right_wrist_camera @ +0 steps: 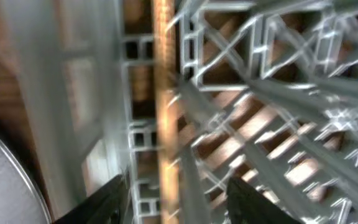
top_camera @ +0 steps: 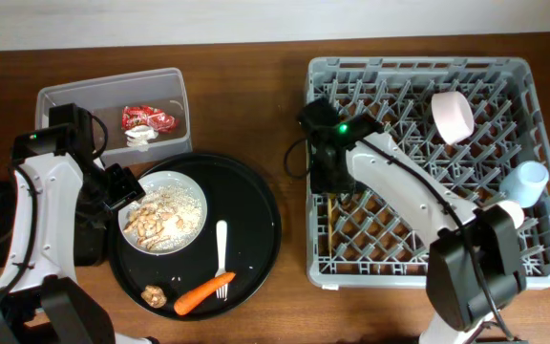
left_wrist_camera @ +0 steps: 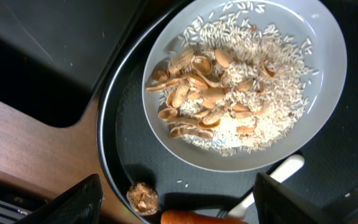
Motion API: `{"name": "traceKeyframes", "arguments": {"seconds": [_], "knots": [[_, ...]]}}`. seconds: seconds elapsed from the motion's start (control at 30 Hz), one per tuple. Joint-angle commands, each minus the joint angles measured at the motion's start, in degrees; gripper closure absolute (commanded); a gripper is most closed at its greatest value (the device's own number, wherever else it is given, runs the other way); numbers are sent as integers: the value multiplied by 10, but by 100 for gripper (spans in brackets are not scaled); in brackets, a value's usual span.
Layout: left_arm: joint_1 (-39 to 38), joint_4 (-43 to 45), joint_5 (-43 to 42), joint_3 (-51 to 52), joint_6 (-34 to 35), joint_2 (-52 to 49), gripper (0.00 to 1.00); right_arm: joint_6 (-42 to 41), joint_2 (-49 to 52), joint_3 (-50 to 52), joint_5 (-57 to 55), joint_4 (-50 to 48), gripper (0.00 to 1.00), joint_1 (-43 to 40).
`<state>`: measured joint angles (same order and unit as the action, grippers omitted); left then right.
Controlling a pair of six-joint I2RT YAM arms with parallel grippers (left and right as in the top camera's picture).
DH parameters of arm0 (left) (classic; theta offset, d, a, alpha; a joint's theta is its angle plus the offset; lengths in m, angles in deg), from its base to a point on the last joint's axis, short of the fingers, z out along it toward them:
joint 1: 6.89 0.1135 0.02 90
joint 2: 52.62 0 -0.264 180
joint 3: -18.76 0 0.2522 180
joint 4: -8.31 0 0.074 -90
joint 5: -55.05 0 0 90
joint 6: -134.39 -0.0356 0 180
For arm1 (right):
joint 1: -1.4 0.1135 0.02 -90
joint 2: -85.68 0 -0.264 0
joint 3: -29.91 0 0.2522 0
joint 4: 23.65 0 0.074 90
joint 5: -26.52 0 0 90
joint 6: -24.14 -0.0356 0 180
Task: Sort waste into correct bins and load items into the dishwasher rack
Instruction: 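Lay the wooden chopstick in the rack's left side with the right gripper, then reach the right gripper to the white fork on the tray and grasp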
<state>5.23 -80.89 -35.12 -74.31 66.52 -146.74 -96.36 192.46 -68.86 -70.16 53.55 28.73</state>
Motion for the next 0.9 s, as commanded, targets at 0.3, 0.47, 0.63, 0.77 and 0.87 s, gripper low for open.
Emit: {"name": "traceKeyframes", "arguments": {"seconds": [0.3,0.47,0.63,0.77,0.87], "knots": [[0,3,2,-2,1,9,23,-14,-41,-137,40,70,44,93],[0,3,2,-2,1,9,23,-75,-27,-111,50,50,36,167],[0,1,2,-2,1,9,23,-110,14,-76,83,-5,36,236],[0,1,2,-2,1,9,23,-136,54,-57,116,-47,36,273],[0,1,2,-2,1,9,23,-161,82,-52,126,-61,34,291]]}}
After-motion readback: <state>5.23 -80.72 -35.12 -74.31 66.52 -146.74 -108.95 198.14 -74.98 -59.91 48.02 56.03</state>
